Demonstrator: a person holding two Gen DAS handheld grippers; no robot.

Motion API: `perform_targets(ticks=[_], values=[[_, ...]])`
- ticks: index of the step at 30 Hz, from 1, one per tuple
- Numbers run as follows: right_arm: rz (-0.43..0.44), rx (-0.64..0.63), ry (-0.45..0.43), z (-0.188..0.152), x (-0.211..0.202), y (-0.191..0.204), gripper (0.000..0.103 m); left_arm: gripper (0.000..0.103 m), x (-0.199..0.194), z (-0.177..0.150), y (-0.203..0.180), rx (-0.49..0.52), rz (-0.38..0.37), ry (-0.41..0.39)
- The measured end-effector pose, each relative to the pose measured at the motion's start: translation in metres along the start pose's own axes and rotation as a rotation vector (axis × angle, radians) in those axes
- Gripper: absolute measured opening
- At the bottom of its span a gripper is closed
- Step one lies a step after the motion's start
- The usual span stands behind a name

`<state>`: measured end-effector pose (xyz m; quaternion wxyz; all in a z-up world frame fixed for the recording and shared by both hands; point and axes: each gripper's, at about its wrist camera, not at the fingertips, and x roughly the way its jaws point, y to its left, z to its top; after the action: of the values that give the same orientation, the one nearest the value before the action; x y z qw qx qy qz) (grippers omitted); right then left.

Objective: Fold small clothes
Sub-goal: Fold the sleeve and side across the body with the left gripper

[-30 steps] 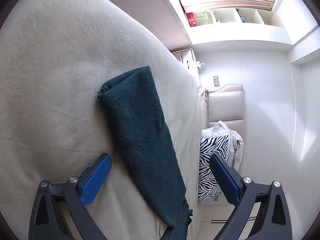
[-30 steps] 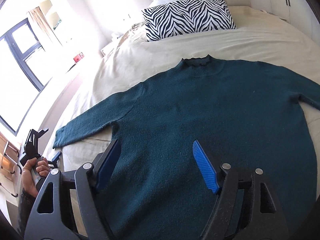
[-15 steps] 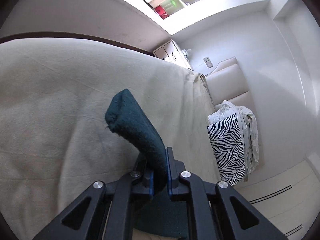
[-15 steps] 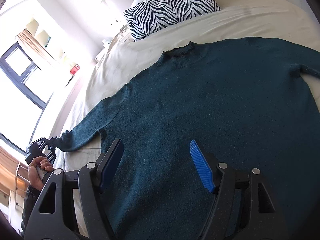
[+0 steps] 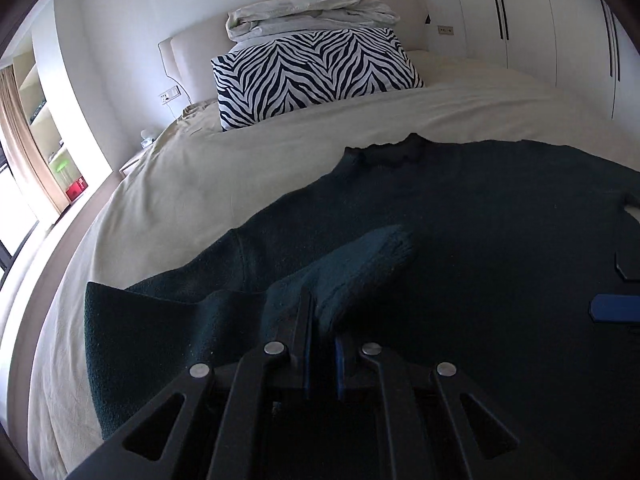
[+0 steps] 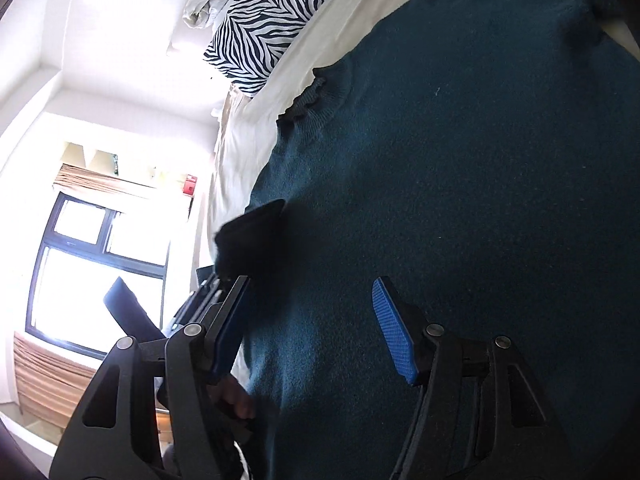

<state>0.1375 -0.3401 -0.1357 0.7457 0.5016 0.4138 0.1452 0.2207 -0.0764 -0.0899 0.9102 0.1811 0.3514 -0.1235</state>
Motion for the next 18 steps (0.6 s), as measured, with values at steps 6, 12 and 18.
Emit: perform_targets(ticks=[6, 12, 18], values=[[0.159, 0.087, 0.152, 0.031, 0.073, 0.012, 0.060, 0.013, -0.005, -0.013, 0.004, -0.016, 0.029, -0.005], [0.109, 0.107, 0.265, 0.048, 0.144, 0.031, 0.059, 0.013, -0.008, -0.015, 0.013, -0.057, 0.015, -0.018], [-0.006, -0.004, 0.286, 0.057, 0.169, 0.045, 0.010, 0.041, -0.009, -0.018, 0.028, -0.123, -0.021, 0.002]])
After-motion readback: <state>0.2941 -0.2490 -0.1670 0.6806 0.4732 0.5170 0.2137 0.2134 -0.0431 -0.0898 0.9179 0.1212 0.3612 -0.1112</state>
